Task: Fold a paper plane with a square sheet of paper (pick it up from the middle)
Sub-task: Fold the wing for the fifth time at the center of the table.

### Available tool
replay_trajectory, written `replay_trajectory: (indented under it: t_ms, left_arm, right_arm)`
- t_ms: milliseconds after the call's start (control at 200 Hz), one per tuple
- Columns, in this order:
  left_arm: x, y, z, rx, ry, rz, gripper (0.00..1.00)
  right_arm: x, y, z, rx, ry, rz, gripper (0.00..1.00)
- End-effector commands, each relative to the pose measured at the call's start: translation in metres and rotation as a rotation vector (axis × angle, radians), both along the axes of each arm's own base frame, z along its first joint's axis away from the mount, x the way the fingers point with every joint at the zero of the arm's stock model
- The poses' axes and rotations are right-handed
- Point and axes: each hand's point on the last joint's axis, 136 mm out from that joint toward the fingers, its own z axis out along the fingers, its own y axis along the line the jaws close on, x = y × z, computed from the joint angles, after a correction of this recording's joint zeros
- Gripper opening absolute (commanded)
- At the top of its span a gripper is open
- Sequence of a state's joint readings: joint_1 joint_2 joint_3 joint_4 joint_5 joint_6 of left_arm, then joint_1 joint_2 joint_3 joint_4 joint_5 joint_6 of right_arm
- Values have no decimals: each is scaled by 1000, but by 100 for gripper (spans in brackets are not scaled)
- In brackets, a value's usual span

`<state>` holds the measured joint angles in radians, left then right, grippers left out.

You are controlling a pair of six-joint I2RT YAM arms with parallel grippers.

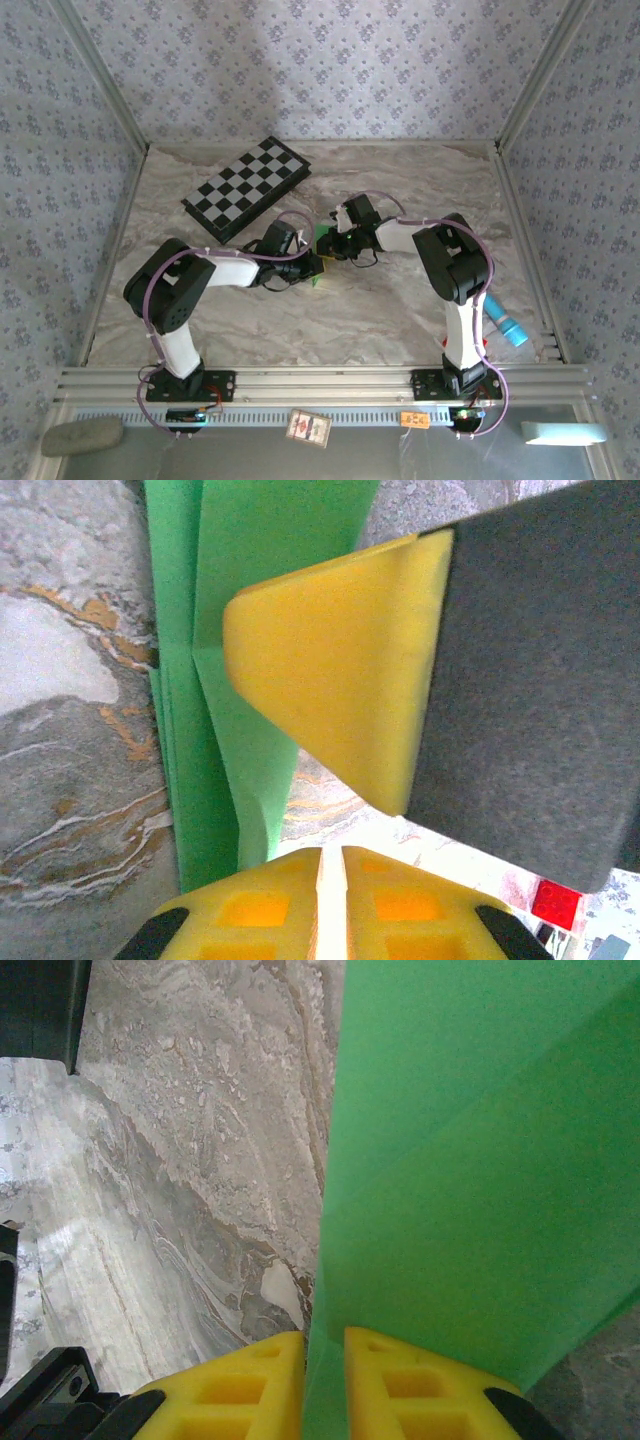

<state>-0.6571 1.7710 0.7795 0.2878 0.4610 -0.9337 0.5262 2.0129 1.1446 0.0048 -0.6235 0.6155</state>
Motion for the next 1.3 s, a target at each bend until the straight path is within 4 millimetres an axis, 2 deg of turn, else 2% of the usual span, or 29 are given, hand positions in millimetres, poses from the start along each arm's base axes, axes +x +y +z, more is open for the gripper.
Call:
replay_trajectory:
  t_ms: [0, 585, 780, 790, 815, 1089, 1294]
  left_arm:
    - [-8, 3, -11, 25, 26, -4, 12]
    - [-20, 11, -29, 67, 81, 5, 7]
    - [-26, 15, -35, 84, 96, 5, 6]
    - [-27, 16, -36, 86, 98, 5, 6]
    - [-28, 17, -37, 91, 102, 6, 6]
    - [-34, 24, -37, 111, 109, 9, 5]
    - [-47, 30, -35, 133, 122, 0, 5]
  right_arm:
    - [-3, -1, -9, -40, 28, 4, 20]
    - [-2, 0, -8, -46, 32, 5, 20]
    - [-6, -6, -18, -80, 56, 0, 20]
    - [1, -2, -11, -70, 35, 1, 20]
    - [3, -1, -9, -73, 31, -1, 20]
    - [0, -17, -29, -190, 73, -32, 19]
    - [-1, -24, -40, -252, 105, -51, 18]
